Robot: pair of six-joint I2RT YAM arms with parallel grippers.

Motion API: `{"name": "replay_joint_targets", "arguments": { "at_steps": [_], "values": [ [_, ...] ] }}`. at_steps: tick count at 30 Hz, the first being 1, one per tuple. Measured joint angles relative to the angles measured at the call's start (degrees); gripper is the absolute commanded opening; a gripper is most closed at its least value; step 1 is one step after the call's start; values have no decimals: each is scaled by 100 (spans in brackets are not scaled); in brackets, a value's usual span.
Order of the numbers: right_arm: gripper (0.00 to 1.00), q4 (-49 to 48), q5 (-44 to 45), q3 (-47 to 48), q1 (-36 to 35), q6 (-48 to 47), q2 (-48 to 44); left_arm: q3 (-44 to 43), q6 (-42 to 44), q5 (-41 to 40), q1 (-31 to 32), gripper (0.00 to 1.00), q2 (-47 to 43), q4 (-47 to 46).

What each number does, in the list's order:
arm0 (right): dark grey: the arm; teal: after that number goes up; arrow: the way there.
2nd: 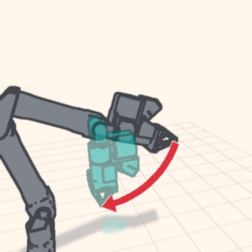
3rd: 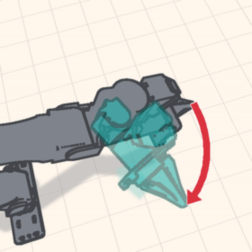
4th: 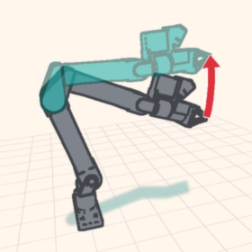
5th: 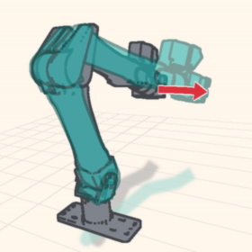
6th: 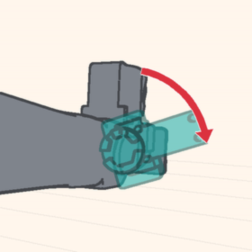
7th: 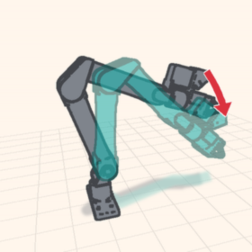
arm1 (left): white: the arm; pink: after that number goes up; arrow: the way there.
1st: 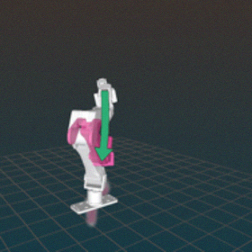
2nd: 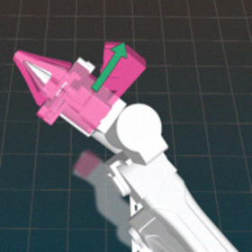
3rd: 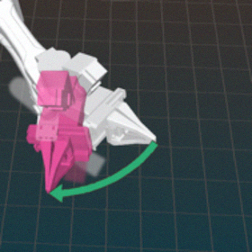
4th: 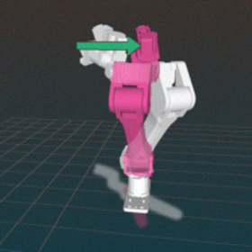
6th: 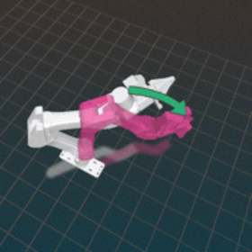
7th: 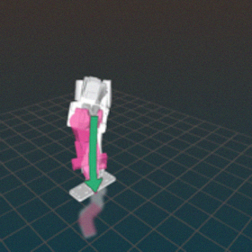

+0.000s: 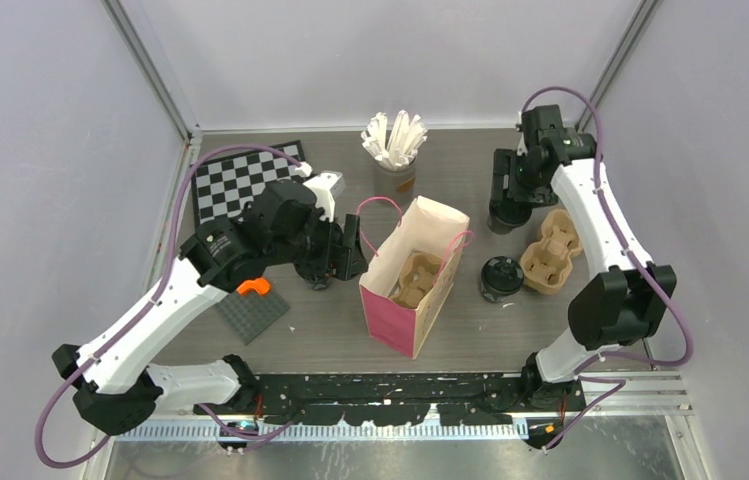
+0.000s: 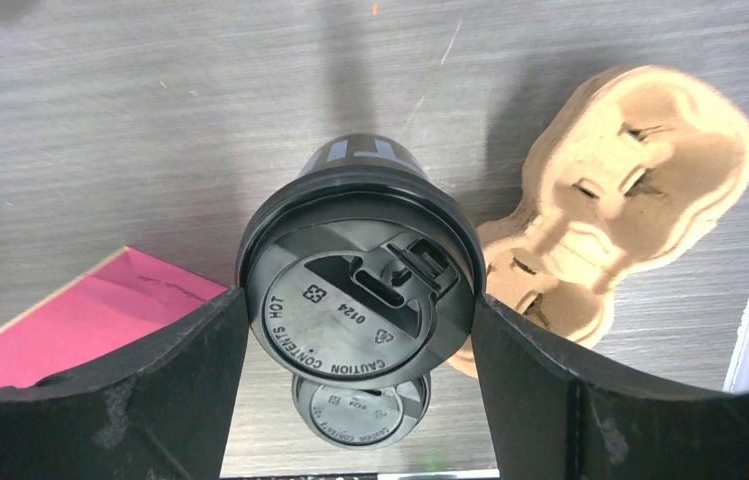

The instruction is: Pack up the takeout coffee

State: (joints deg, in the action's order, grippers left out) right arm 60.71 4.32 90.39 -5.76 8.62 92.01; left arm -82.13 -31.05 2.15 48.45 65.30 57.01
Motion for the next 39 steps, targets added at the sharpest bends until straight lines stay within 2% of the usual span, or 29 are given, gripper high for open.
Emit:
{"name": "replay_joint_targets", "arguments": {
  "at_steps": [5, 12, 15, 19, 23, 24, 27, 30, 31, 34, 39],
  "values": [
    [76, 422, -2, 883, 0, 190, -299, -4, 0, 24, 0, 80, 79, -46],
    [75, 970, -271, 1991, -15, 407, -857, 11, 4, 48, 0, 71, 170, -374],
    [74, 1161, -367, 2275, -87, 474, -1095, 83, 17, 52, 0, 66, 170, -645],
    [75, 1217, -46, 2258, -391, 485, -1486, 286, 162, 72, 0, 59, 190, -914],
    [74, 1355, 186, 2258, -717, 525, -1716, 308, 348, 127, 0, 50, 348, -1025],
    [74, 1401, 236, 2286, -815, 542, -1733, 308, 402, 146, 0, 43, 387, -1051],
    [74, 1519, 356, 2455, -1189, 636, -1707, 308, 542, 203, 0, 17, 476, -1161],
    [74, 1661, 492, 2828, -1600, 660, -1569, 385, 715, 264, 0, 3, 459, -1429],
    [74, 1718, 546, 3008, -1740, 658, -1495, 452, 774, 284, 0, 0, 437, -1543],
    [74, 1779, 590, 3294, -1991, 660, -1386, 649, 1067, 374, 0, 0, 352, -1840],
    [74, 1738, 315, 3099, -2260, 645, -1537, 697, 1818, 487, 0, 0, 282, -2107]
  ]
}}
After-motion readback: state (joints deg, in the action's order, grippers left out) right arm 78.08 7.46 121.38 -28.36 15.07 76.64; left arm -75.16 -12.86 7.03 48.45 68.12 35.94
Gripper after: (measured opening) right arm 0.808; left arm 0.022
